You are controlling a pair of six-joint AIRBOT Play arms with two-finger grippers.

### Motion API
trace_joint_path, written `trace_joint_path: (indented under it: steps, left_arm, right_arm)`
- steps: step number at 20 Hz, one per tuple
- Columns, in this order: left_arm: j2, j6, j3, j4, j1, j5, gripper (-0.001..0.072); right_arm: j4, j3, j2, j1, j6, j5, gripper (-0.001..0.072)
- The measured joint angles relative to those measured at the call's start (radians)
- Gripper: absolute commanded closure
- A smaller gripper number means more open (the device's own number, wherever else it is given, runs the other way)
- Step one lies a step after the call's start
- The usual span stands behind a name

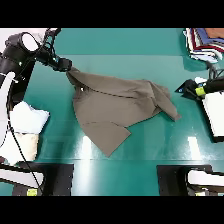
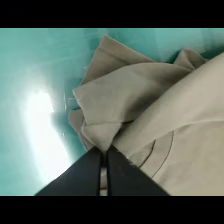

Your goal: Fold the shirts.

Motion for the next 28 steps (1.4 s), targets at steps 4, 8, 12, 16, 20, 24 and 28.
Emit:
trace_joint_path:
  steps: [4, 8, 12, 16, 20, 24, 28]
  left_arm:
    - [0.0, 0.0, 0.0, -0.009, 0.0, -0.005, 0.0681]
    - [0.0, 0.0, 0.0, -0.012, 0.0, -0.008, 0.0681]
    - [0.002, -0.003, 0.0, -0.013, 0.0, -0.021, 0.0682]
    - [0.068, -0.025, 0.002, -0.008, 0.0, -0.024, 0.0682]
    - [0.241, -0.032, 0.03, 0.008, -0.001, -0.016, 0.0681]
    - [0.454, -0.035, 0.109, 0.009, -0.001, -0.011, 0.0682]
    - [0.617, -0.052, 0.23, 0.006, -0.001, -0.008, 0.0683]
  right_arm:
    - [0.047, 0.003, -0.08, 0.023, -0.02, -0.04, 0.0204]
    - [0.058, 0.072, -0.177, 0.076, -0.021, -0.06, 0.0547]
    - [0.058, 0.129, -0.218, 0.112, -0.023, -0.07, 0.07]
    - [0.058, 0.183, -0.14, 0.121, -0.048, -0.078, 0.07]
    - [0.058, 0.26, 0.055, 0.122, -0.085, -0.043, 0.07]
    - [0.058, 0.346, 0.272, 0.122, -0.096, 0.018, 0.0699]
    - [0.037, 0.404, 0.455, 0.122, -0.092, 0.064, 0.07]
